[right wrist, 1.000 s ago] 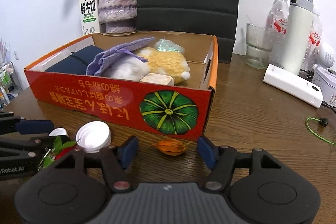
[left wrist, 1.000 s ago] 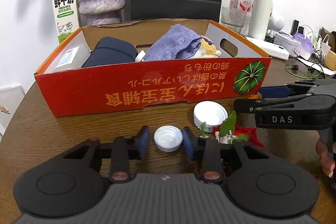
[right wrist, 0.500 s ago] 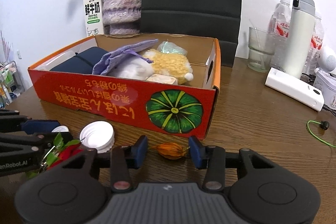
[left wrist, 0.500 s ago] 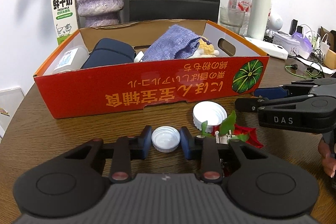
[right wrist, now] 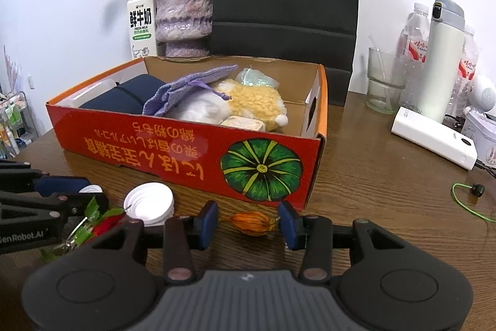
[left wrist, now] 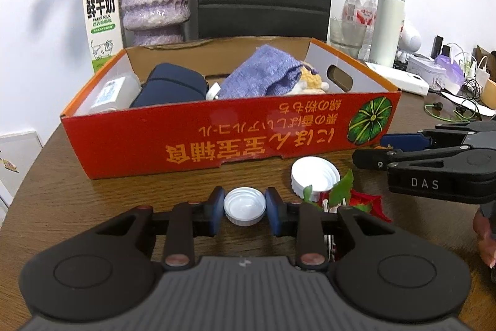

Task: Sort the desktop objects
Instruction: 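Close left tool on the small white cap while right tool hovers over the orange bead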

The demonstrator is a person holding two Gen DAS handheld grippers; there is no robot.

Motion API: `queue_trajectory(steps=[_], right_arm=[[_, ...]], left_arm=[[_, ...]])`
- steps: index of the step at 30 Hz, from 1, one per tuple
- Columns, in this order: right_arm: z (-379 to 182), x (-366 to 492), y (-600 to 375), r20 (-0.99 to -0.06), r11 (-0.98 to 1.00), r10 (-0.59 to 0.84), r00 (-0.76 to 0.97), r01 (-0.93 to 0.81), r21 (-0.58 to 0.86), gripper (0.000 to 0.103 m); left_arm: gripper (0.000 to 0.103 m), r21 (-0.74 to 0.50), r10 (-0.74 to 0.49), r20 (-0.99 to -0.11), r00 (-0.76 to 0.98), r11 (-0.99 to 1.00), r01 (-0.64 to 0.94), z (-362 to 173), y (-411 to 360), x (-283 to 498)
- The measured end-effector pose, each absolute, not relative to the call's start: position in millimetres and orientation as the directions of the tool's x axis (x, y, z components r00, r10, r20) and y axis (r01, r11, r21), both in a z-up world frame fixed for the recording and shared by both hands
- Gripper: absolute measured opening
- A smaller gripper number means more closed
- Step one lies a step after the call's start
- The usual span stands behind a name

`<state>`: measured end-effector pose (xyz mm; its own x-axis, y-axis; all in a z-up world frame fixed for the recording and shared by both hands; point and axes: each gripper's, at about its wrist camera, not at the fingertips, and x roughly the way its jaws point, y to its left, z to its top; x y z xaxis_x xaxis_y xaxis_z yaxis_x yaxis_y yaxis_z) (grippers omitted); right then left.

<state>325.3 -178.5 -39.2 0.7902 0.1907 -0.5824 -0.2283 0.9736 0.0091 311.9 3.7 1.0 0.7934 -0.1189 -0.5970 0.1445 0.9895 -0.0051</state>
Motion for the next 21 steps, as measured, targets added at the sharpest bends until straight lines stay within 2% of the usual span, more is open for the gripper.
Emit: queue_trajectory(steps=[21], right_arm=[[-30.0, 317.1, -175.7, -0.554, 0.966, 0.224, 0.802, -0.259, 0.016, 0.042]], left_arm=[[0.03, 0.006, -0.119, -0.565, 0.817, 0.989, 0.148, 9.8, 1.8, 305.5]])
